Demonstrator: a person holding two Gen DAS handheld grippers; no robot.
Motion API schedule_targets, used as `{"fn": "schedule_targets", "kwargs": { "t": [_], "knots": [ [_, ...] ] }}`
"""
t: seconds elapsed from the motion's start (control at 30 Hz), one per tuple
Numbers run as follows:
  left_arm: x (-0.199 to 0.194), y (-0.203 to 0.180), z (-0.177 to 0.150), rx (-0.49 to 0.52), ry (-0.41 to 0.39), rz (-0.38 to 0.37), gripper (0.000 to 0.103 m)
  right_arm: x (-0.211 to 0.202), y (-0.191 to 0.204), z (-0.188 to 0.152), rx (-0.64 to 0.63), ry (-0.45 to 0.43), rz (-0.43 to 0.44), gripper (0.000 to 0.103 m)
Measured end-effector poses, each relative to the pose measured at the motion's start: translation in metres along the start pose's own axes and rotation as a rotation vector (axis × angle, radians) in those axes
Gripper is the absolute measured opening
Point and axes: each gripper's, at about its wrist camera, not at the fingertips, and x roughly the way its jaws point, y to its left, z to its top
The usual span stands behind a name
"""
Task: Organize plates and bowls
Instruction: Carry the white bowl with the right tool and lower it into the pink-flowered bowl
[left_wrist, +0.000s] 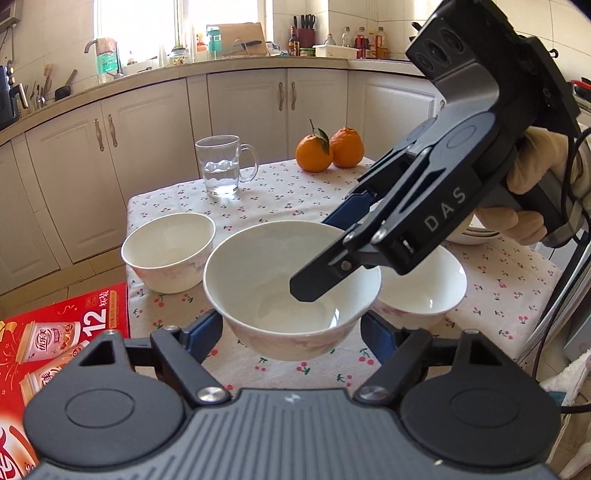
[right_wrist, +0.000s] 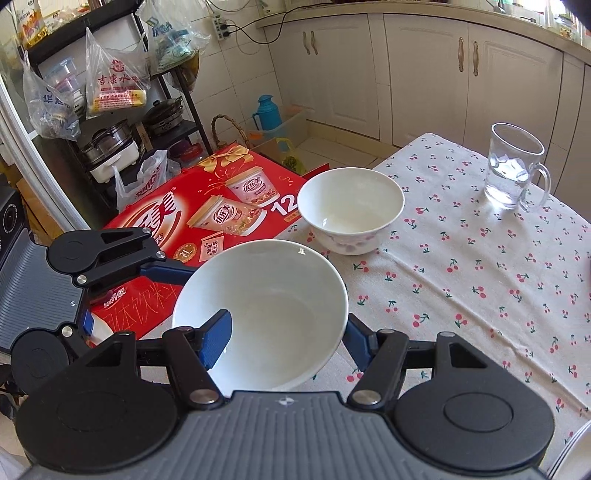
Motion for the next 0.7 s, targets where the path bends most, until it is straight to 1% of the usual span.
{"fn": "schedule_targets", "kwargs": {
  "t": [0.33, 0.7],
  "knots": [
    [-0.001, -0.031, 0.016, 0.045, -0.013, -0.035, 0.082, -0.04, -0.008, -0.025, 0.022, -0.047, -0.033, 0.071],
    [0.014, -0.058, 0.032, 0.076, -0.016, -0.098, 0.082, -0.073, -0.023, -0.046, 0.055, -0.084, -0.092, 0.072]
  ]
}}
